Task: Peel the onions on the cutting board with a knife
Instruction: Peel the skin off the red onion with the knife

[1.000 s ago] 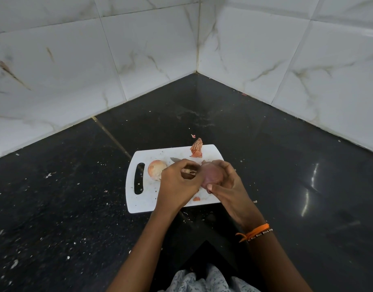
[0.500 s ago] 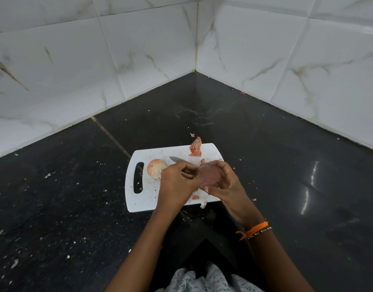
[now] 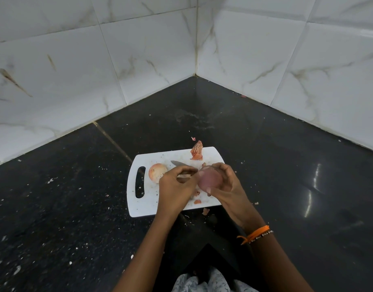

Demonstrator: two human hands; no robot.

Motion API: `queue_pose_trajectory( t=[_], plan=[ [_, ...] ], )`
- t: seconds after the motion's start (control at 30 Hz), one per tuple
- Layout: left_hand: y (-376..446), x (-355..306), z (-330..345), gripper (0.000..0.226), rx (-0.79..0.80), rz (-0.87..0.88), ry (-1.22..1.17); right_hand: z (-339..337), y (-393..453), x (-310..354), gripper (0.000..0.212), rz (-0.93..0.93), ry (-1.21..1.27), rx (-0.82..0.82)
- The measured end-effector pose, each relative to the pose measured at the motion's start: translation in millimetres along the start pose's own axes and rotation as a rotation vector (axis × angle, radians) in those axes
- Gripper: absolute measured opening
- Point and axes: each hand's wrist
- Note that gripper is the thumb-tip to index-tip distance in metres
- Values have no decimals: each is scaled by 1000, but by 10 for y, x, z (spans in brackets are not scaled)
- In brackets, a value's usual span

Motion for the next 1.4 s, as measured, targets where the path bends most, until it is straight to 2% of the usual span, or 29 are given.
queue_pose_trajectory(
  t=[0.17, 0.3, 0.4, 0.57, 0.77, 1.1, 1.4],
  plan=[
    [12, 38, 28, 23, -50, 44, 68, 45, -20, 12, 57, 24, 37, -7],
    [53, 69, -3, 23, -59, -52, 14, 42, -16, 56, 56, 102, 335, -26],
    [51, 83, -8, 24, -51, -59, 18, 44, -12, 75, 56, 91, 408, -14],
    [9, 28, -4, 27, -33, 82, 64, 38, -5, 81, 54, 76, 292, -24],
    [-28, -68, 2, 18, 7, 207, 111, 41, 2, 40, 55, 159, 288, -119],
    [-15, -74, -25, 15, 18, 210, 251, -5, -20, 76, 44, 67, 102, -4],
    [7, -82, -82, 19, 161, 192, 276, -64, -54, 154, 53, 29, -59, 69]
  ],
)
Point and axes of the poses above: each hand's wrist, its own y-axis towards the middle knuckle, its own z-axis out of the palm, x = y × z, and after that the axes turned 6 degrees about -z, right-handed
